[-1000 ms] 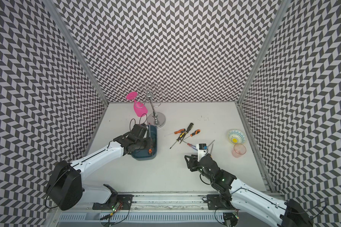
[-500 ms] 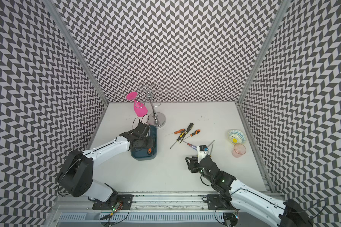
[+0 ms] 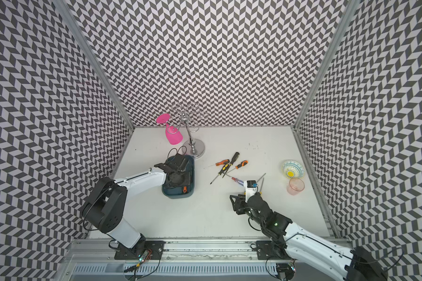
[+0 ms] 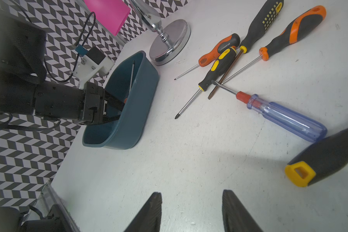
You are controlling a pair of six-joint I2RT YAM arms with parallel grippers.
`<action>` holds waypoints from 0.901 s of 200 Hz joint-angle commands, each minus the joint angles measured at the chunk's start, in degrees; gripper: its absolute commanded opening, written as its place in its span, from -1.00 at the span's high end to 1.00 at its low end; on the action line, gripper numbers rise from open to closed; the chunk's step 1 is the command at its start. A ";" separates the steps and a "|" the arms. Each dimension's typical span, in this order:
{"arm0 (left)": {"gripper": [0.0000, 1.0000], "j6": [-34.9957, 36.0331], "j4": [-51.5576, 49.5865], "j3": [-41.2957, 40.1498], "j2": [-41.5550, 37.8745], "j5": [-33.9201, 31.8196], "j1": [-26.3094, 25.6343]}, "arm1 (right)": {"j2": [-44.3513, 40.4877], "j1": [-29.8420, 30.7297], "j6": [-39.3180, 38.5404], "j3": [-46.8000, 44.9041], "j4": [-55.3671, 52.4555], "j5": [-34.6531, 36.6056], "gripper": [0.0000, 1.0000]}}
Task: Put the screwdriver on the desktop into the storage box
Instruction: Place the screwdriver in the storage box.
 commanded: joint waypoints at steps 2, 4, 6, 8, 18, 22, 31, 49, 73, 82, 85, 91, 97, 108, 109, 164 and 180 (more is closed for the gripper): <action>0.45 0.09 0.65 1.22 0.87 -0.93 0.35 | -0.04 -0.06 0.53 -0.44 2.46 0.48 -0.03; 0.41 -0.02 0.65 1.23 0.88 -0.95 0.41 | -0.08 -0.06 0.53 -0.43 2.43 0.44 -0.03; 0.38 0.00 0.64 1.23 0.88 -0.96 0.40 | -0.05 -0.06 0.53 -0.39 2.46 0.44 -0.03; 0.37 0.00 0.71 1.23 0.92 -0.96 0.42 | -0.15 -0.06 0.57 -0.38 2.38 0.50 -0.03; 0.36 -0.02 0.81 1.23 0.90 -0.80 0.38 | -0.13 -0.06 0.58 -0.39 2.37 0.50 -0.03; 0.36 -0.08 0.83 1.23 0.88 -0.74 0.42 | -0.20 -0.06 0.60 -0.42 2.33 0.58 -0.03; 0.35 -0.18 0.99 1.23 0.90 -0.69 0.38 | -0.29 -0.12 0.65 -0.38 2.28 0.58 -0.03; 0.25 -0.27 0.95 1.27 0.73 -0.69 0.36 | -0.33 -0.06 0.68 -0.49 2.24 0.62 -0.03; 0.25 -0.35 1.22 1.32 0.38 -0.30 0.42 | -0.31 -0.07 0.70 -0.43 2.27 0.64 -0.03; 0.25 -0.37 1.34 1.24 0.10 -0.12 0.42 | -0.26 -0.11 0.68 -0.44 2.39 0.69 -0.03; 0.25 -0.35 1.31 1.30 0.09 -0.08 0.39 | -0.18 -0.07 0.70 -0.46 2.34 0.65 -0.03; 0.25 -0.38 1.30 1.36 -0.06 0.00 0.42 | -0.13 -0.06 0.70 -0.40 2.46 0.69 -0.03; 0.25 -0.38 1.41 1.25 -0.12 0.05 0.42 | -0.04 -0.11 0.70 -0.35 2.48 0.62 -0.03; 0.25 -0.37 1.41 1.23 -0.34 0.18 0.42 | 0.11 -0.07 0.73 -0.37 2.55 0.60 -0.04; 0.25 -0.45 1.42 1.23 -0.39 0.18 0.38 | 0.13 -0.07 0.72 -0.28 2.53 0.60 -0.04; 0.25 -0.71 1.34 0.79 -3.16 0.54 0.42 | 0.52 -0.06 1.03 -0.33 2.61 0.38 -0.04; 0.25 -0.79 1.22 0.61 -4.52 0.54 0.42 | 0.71 -0.07 1.05 -0.13 2.44 0.40 -0.04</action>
